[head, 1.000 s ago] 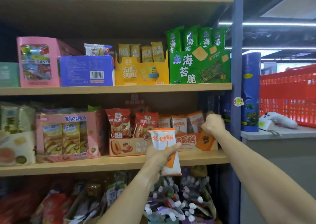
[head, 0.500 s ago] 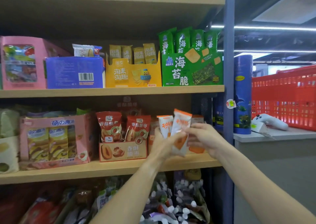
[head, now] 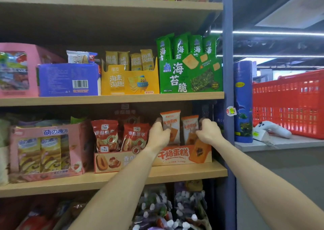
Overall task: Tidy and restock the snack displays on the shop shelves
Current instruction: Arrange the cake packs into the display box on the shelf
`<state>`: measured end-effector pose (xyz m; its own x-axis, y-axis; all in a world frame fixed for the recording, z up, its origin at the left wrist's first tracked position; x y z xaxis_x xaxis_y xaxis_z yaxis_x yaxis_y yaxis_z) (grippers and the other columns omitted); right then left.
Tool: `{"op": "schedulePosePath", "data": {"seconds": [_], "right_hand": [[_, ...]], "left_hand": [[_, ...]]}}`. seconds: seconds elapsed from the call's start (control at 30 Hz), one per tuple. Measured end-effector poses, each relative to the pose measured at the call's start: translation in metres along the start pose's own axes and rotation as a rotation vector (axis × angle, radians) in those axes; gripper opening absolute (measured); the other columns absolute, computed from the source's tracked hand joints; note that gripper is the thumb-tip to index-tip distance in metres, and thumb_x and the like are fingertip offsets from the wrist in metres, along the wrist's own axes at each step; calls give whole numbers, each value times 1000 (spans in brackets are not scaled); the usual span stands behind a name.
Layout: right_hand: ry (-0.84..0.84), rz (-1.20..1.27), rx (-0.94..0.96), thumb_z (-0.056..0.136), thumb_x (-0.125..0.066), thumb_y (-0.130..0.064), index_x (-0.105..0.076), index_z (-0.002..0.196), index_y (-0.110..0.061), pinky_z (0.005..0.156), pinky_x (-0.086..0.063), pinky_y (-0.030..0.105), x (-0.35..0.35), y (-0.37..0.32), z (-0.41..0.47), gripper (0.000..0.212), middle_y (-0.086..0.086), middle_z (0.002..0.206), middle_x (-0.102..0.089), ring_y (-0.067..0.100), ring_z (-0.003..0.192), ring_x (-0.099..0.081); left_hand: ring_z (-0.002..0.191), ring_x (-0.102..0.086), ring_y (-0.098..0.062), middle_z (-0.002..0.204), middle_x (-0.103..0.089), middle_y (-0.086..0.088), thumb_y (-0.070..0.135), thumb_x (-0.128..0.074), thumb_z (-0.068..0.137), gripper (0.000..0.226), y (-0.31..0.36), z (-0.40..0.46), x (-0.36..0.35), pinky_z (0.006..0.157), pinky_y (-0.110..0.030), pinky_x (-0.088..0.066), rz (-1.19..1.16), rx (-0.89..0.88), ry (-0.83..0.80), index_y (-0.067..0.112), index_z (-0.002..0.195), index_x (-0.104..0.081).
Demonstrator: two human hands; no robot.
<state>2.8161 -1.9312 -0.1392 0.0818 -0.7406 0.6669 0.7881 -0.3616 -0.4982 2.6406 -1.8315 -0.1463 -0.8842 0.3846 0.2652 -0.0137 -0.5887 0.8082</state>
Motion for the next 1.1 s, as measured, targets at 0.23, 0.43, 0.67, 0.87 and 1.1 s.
{"op": "schedulePosePath", "data": {"seconds": [0.23, 0.43, 0.67, 0.87, 1.1], "right_hand": [[-13, -19, -96, 92, -67, -30, -65, 108, -12, 78, -62, 44, -13, 13, -4, 24, 9, 100, -71, 26, 88, -70], [231, -70, -91, 88, -69, -30, -57, 107, -13, 76, -61, 47, -15, 5, -27, 28, 10, 103, -67, 29, 94, -67], [266, 138, 339, 96, -63, -33, -57, 111, -27, 82, -52, 28, -36, -61, -85, 16, -8, 107, -60, 12, 100, -58], [71, 146, 389, 95, -61, -45, -39, 138, -37, 89, -58, 40, -89, -131, -90, 49, 1, 129, -51, 21, 115, -58], [27, -93, 230, 91, -65, -42, -51, 136, -24, 84, -56, 42, -100, -168, -63, 50, 13, 123, -58, 34, 105, -65]], "left_hand": [[96, -70, -26, 108, -66, -7, 10, -61, 99, 49, -17, -9, -7, 70, -32, -58, 528, -109, -39, 14, 141, -37], [88, -57, -15, 113, -61, -6, 17, -54, 105, 19, -19, -19, -17, 63, -21, -48, 730, -175, -59, 12, 123, -60], [122, -52, -24, 133, -56, -8, 25, -47, 101, 38, -40, -56, 19, 104, -39, -49, 733, -576, 313, 16, 137, -58], [140, -38, -38, 150, -41, -18, 24, -52, 101, 39, -88, -61, 117, 116, -53, -36, 843, -337, 653, 19, 140, -54], [135, -39, -35, 150, -35, -19, 25, -61, 100, 26, -110, -52, 154, 105, -43, -48, 890, -305, 425, 17, 126, -64]]}}
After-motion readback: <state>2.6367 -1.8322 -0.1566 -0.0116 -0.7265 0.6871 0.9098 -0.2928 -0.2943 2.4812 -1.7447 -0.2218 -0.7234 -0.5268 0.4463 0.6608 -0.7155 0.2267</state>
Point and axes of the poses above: each hand's wrist, its own z-axis towards the middle knuckle, its own x-axis out of the back of the hand, y = z × x, the point moved 1 cm from there along z, towards the middle knuckle
